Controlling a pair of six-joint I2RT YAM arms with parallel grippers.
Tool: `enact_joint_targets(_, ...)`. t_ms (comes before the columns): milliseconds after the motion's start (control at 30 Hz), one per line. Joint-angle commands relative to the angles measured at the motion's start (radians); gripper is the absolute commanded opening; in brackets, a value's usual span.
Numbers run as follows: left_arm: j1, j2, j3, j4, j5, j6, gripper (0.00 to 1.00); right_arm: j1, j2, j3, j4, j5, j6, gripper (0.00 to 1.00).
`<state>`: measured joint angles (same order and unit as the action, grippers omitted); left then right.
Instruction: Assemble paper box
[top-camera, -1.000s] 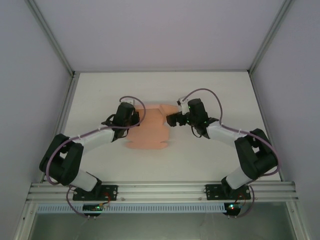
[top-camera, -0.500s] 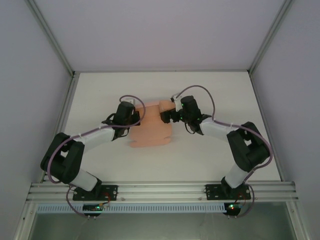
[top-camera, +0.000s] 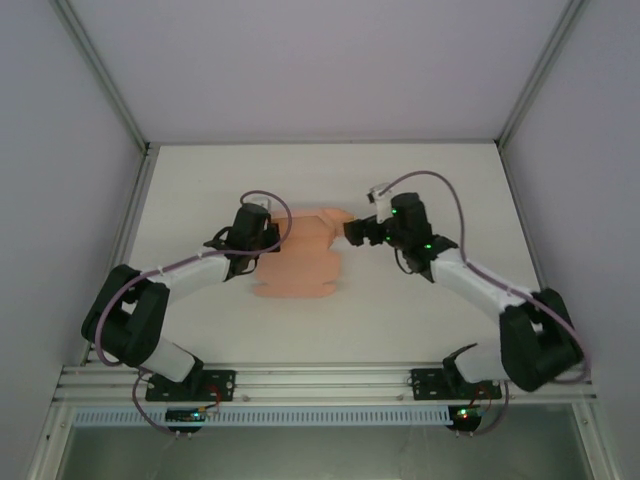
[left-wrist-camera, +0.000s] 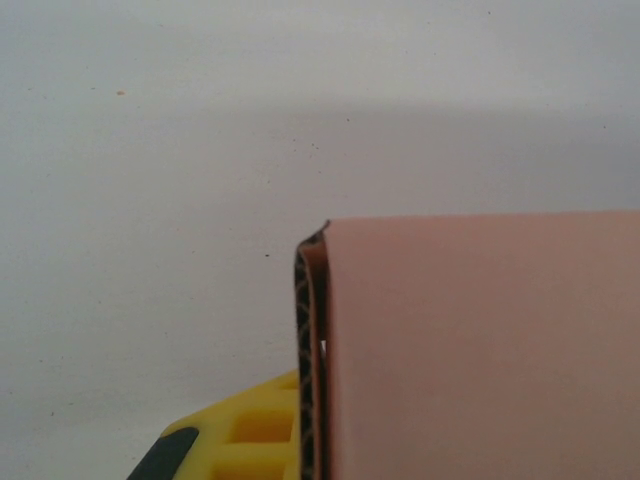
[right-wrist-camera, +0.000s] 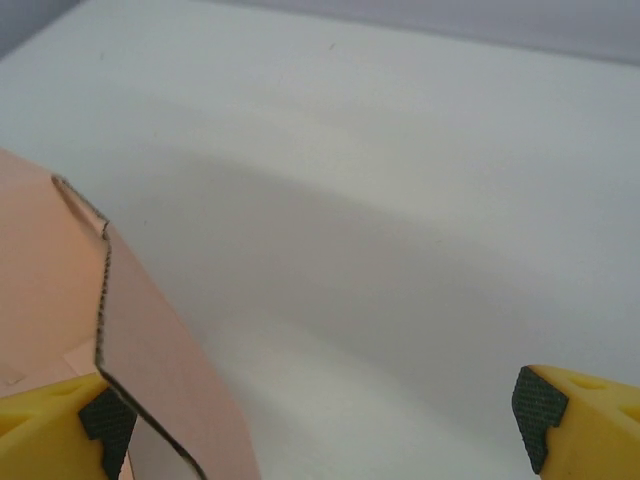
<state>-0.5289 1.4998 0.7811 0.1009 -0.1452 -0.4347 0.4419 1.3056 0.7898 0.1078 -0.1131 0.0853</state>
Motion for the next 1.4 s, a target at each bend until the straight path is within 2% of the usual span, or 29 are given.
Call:
enact_joint_targets(0, 0.008, -0.038, -0.001, -0.002, 0.005, 0.042, 0.0, -0.068, -0.079, -0.024, -0.12, -0.073, -0.014, 0.99)
enact_joint_targets(100, 0.009, -0.045, -0.013, 0.023, 0.022, 0.052, 0.0, -0.135, -0.086, 0.006, -0.219, -0.062, -0.01, 0.99)
enact_joint_targets(267, 0.01, -0.044, -0.019, 0.04, 0.056, 0.066, 0.0, -0.204, 0.011, 0.067, -0.259, -0.271, -0.073, 0.96)
enact_joint_targets(433, 0.009, -0.03, -0.009, 0.04, 0.059, 0.069, 0.0, -0.17, 0.104, 0.132, -0.248, -0.423, -0.178, 0.93)
enact_joint_targets(700, 0.01, -0.009, 0.006, 0.032, 0.06, 0.07, 0.0, -0.086, 0.221, 0.237, -0.358, -0.536, -0.276, 0.79)
enact_joint_targets(1033, 0.007, 0.032, 0.012, 0.039, 0.064, 0.062, 0.0, 0.015, 0.315, 0.307, -0.409, -0.532, -0.33, 0.64)
enact_joint_targets(1167, 0.006, 0.043, 0.013, 0.039, 0.066, 0.063, 0.0, 0.048, 0.333, 0.308, -0.369, -0.509, -0.32, 0.63)
enact_joint_targets(1367, -0.01, 0.065, 0.008, 0.056, 0.08, 0.08, 0.0, 0.09, 0.368, 0.288, -0.238, -0.397, -0.246, 0.62)
